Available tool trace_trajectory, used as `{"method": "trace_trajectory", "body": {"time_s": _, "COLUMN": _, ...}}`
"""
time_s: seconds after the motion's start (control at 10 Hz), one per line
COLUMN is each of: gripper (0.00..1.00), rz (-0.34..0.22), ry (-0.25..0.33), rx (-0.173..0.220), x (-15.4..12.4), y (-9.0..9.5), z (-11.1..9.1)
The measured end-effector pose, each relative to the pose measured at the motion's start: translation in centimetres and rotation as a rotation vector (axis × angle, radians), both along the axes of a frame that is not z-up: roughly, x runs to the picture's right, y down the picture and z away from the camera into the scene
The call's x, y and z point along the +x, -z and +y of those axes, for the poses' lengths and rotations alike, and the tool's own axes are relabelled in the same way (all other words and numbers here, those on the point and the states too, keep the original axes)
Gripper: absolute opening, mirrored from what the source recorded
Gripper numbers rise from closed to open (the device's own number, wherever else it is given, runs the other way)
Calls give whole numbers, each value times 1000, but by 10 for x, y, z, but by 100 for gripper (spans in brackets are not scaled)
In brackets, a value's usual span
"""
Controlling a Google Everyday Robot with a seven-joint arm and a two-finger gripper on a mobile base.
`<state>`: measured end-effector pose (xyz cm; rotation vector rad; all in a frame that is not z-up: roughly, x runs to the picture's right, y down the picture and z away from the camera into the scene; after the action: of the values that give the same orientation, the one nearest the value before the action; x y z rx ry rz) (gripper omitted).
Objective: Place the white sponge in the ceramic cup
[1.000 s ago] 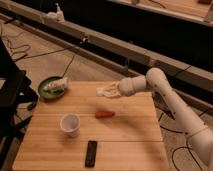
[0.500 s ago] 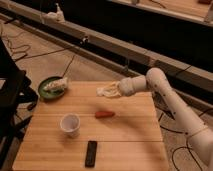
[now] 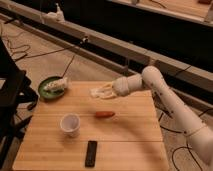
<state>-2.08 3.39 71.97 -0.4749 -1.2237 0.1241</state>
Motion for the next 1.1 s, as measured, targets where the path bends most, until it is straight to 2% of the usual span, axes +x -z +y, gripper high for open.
{"method": "trace_trajectory", "body": {"time_s": 0.2, "gripper": 0, "rz": -64, "ry": 85, "rx": 0, "x": -29, "y": 29, "z": 20}}
{"method": "trace_trajectory", "body": {"time_s": 0.6, "gripper": 0, "rz": -190, "ry": 201, "rx": -102, "x": -76, "y": 71, "z": 55}}
{"method": "trace_trajectory", "body": {"time_s": 0.9, "gripper": 0, "rz": -255, "ry": 274, "rx": -165, "x": -101, "y": 84, "z": 80}}
{"method": "trace_trajectory", "body": {"time_s": 1.1, "gripper": 0, "rz": -288, "ry": 300, "rx": -234, "x": -112, "y": 81, "z": 98}}
